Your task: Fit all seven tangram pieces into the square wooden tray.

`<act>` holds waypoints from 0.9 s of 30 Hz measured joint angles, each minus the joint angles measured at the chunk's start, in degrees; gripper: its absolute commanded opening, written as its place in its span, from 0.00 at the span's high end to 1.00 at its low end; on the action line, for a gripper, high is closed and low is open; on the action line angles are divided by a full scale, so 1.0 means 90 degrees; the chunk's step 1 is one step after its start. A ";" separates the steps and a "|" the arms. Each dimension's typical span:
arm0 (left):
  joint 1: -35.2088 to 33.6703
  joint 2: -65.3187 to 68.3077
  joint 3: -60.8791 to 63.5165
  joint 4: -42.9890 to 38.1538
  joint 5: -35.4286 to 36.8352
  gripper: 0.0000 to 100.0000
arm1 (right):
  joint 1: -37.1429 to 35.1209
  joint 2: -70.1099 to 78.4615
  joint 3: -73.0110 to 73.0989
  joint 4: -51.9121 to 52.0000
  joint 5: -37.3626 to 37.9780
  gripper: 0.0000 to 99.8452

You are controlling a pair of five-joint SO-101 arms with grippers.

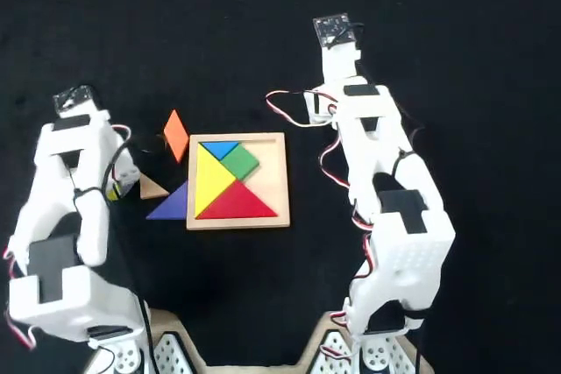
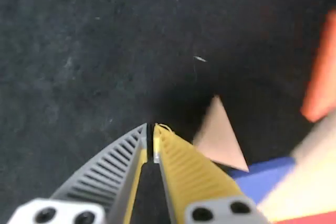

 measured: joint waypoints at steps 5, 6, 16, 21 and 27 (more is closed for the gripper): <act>0.0078 0.0664 -0.0176 -0.0371 0.0000 0.97 | 0.0000 0.0000 0.0000 0.0000 0.0000 0.95; 0.0166 0.0821 -0.0293 -0.0381 0.0010 0.97 | 0.0000 0.0000 0.0000 0.0000 0.0000 0.95; 0.1270 0.2110 -0.2081 -0.0371 0.0010 0.97 | 0.0000 0.0000 0.0000 0.0000 0.0000 0.95; 0.1846 0.2188 -0.2364 -0.0381 0.0000 0.97 | 0.0000 0.0000 0.0000 0.0000 0.0000 0.95; 0.2110 0.2208 -0.2735 -0.0283 0.0029 0.97 | 0.0000 0.0000 0.0000 0.0000 0.0000 0.95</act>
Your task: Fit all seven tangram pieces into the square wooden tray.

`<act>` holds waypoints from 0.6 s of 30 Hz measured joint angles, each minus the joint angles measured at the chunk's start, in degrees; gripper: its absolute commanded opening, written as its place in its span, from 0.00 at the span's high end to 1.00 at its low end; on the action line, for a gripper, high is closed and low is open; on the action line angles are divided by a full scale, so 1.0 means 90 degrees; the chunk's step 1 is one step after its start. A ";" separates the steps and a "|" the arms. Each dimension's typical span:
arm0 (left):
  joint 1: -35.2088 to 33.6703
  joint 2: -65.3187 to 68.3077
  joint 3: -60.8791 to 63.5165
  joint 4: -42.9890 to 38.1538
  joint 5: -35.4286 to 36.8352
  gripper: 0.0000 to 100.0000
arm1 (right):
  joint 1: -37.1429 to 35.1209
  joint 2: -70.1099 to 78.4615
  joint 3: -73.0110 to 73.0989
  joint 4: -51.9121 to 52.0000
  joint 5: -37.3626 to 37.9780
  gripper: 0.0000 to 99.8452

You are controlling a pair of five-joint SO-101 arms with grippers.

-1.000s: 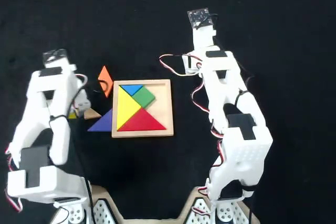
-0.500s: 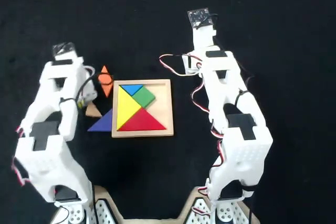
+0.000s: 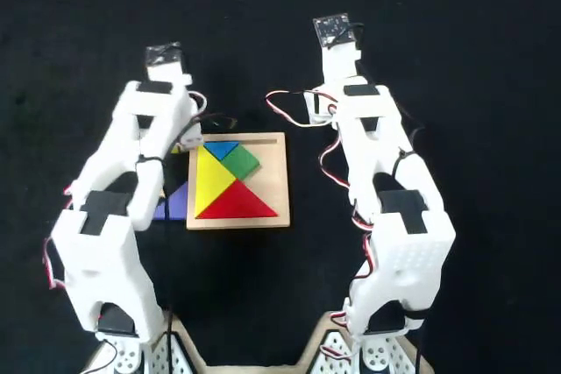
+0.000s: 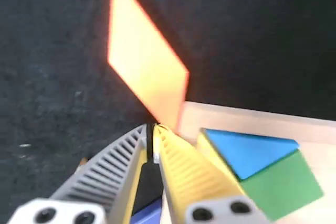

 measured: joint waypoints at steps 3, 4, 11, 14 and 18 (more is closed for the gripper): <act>-0.0381 -0.0078 -0.0293 0.0557 0.0049 0.97 | 0.0000 0.0000 0.0000 0.0000 0.0000 0.95; -0.0498 -0.0166 -0.0313 0.0801 0.0117 0.97 | 0.0000 0.0000 0.0000 0.0000 0.0000 0.95; -0.0733 -0.1680 0.0352 0.1788 0.1280 0.97 | 0.0000 0.0000 0.0000 0.0000 0.0000 0.95; -0.0723 -0.2549 0.1573 0.1133 0.1446 0.97 | 0.0000 0.0000 0.0000 0.0000 0.0000 0.95; -0.0733 -0.3663 0.3409 -0.0313 0.1368 0.90 | 0.0000 0.0000 0.0000 0.0000 0.0000 0.95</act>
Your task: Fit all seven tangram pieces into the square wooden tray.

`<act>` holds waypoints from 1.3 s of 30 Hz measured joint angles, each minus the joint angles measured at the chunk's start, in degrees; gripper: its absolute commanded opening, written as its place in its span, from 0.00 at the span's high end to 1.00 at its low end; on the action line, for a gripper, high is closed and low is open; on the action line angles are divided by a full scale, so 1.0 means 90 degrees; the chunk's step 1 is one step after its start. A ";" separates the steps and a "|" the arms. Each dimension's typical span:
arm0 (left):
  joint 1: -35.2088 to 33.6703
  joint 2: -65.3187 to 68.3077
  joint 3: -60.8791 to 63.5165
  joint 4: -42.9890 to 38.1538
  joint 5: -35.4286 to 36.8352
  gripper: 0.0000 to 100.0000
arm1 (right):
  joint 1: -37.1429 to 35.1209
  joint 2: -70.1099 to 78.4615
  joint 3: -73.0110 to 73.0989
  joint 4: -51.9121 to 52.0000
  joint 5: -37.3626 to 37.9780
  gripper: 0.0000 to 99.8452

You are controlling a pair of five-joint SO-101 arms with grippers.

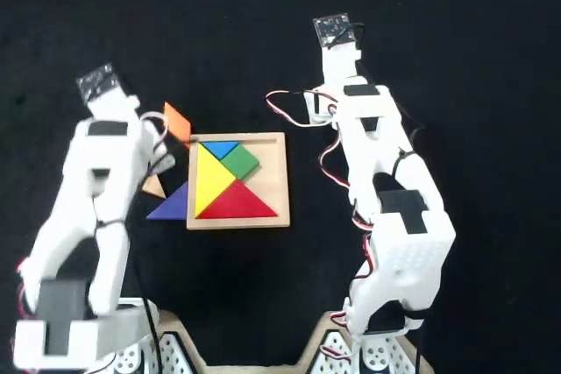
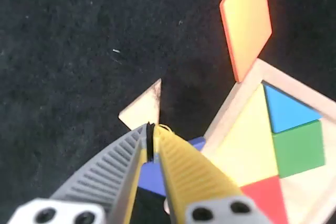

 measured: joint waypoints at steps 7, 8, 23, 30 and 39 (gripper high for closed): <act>-0.0107 -0.0313 0.0928 -0.0508 0.0176 0.73 | 0.0000 0.0000 0.0000 0.0000 0.0000 0.95; -0.0127 -0.0313 0.0928 -0.0420 0.0371 0.73 | 0.0000 0.0000 0.0000 0.0000 0.0000 0.95; -0.0899 -0.0274 0.0928 -0.0586 -0.0342 0.73 | 0.0000 0.0000 0.0000 0.0000 0.0000 0.95; -0.0899 0.0488 0.0928 -0.0586 -0.0420 0.73 | 0.0000 0.0000 0.0000 0.0000 0.0000 0.95; -0.0869 0.1582 0.0049 -0.0567 -0.0508 0.73 | 0.0000 0.0000 0.0000 0.0000 0.0000 0.95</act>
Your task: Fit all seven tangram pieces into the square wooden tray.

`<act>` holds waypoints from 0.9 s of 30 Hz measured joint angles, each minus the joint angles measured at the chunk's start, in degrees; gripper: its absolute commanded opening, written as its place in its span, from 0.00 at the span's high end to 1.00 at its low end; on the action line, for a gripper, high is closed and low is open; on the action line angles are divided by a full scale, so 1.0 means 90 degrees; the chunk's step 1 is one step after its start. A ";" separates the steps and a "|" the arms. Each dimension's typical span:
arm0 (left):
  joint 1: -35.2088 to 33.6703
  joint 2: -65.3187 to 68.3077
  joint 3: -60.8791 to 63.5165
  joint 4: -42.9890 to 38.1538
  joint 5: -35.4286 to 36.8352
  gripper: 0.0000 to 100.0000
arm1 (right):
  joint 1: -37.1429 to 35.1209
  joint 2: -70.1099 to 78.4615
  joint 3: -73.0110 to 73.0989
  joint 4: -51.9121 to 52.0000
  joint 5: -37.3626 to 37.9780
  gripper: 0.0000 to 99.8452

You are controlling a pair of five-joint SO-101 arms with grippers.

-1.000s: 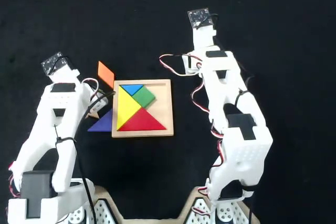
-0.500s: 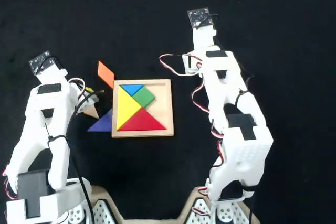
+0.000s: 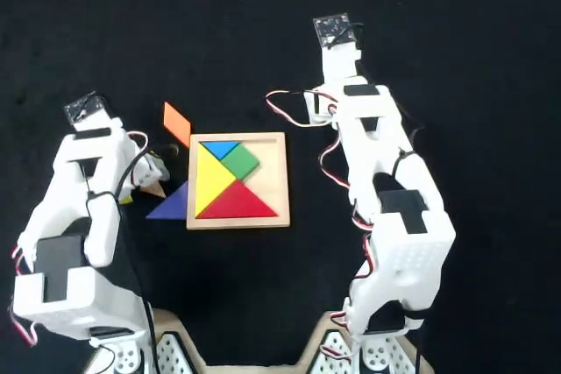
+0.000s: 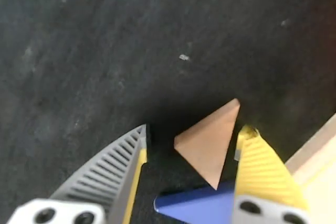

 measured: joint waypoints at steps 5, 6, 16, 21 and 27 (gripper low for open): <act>0.0000 0.0176 -0.0225 0.0000 -0.0137 0.74 | 0.0000 0.0000 0.0000 0.0000 0.0000 0.95; 0.0000 0.0176 -0.0234 0.0000 -0.0137 0.75 | 0.0000 0.0000 0.0000 0.0000 0.0000 0.95; 0.0205 0.0234 -0.0352 0.0000 -0.0186 0.77 | 0.0000 0.0000 0.0000 0.0000 0.0000 0.95; 0.0215 0.0234 -0.0352 0.0000 -0.0186 0.77 | 0.0000 0.0010 0.0000 0.0000 0.0000 0.95; 0.0225 0.0234 -0.0371 0.0078 0.0010 0.76 | 0.0000 0.0039 0.0000 0.0000 0.0000 0.95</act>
